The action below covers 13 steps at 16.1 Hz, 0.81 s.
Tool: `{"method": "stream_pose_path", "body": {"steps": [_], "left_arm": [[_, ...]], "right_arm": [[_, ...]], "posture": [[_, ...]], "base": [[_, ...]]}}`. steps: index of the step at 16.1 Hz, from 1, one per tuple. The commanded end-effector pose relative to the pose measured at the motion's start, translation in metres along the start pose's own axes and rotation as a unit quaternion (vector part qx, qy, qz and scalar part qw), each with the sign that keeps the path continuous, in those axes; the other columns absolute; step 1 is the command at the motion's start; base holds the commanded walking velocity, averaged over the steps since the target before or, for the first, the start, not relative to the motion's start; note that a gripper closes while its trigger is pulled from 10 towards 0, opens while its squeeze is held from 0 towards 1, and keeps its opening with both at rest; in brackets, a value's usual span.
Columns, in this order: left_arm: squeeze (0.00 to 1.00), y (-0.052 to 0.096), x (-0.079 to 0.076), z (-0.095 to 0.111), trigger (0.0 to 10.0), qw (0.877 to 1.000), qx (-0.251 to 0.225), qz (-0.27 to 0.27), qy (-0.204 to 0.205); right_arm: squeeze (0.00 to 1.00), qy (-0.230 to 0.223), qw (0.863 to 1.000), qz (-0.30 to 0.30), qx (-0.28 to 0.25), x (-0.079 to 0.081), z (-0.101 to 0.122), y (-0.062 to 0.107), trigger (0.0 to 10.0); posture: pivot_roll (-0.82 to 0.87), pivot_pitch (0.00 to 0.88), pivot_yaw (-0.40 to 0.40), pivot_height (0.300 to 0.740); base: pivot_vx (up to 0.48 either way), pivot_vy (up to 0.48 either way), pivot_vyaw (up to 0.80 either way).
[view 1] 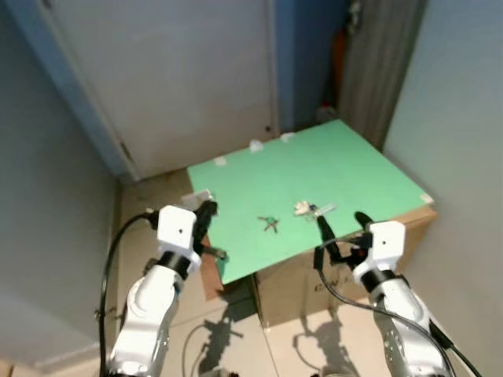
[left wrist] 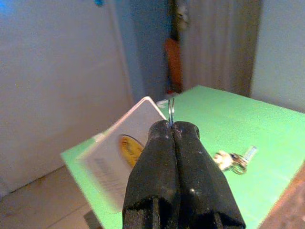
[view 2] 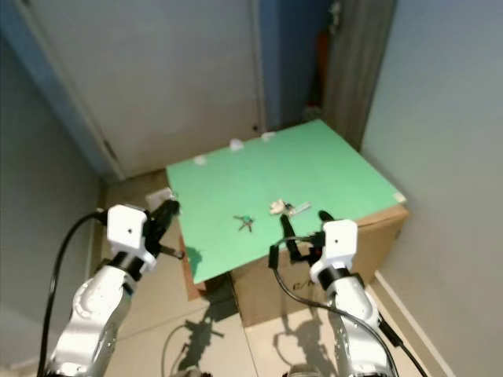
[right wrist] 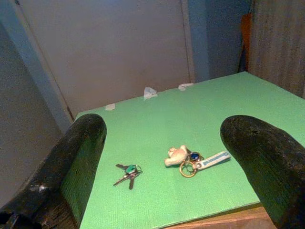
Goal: Hang keys on a hook
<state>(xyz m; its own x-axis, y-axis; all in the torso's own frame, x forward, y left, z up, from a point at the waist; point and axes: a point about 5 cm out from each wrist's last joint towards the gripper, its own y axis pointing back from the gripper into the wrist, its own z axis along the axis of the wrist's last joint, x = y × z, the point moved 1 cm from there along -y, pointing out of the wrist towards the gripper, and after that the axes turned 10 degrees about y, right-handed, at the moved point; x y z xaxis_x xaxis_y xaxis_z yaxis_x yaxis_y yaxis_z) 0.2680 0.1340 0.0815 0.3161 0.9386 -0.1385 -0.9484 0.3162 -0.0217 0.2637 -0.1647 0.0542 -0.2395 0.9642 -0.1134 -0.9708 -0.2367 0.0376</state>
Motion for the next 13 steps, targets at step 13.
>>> {"method": "stream_pose_path", "body": {"steps": [13], "left_arm": [[0.00, -0.011, -0.017, 0.001, 0.0, 0.998, 0.007, -0.063, -0.028]], "right_arm": [[0.00, -0.001, 1.000, -0.009, 0.021, 0.001, -0.005, 0.001, 10.0]], "posture": [[-0.28, 0.000, 0.172, 0.713]], "base": [[0.147, -0.303, -0.37]]}}
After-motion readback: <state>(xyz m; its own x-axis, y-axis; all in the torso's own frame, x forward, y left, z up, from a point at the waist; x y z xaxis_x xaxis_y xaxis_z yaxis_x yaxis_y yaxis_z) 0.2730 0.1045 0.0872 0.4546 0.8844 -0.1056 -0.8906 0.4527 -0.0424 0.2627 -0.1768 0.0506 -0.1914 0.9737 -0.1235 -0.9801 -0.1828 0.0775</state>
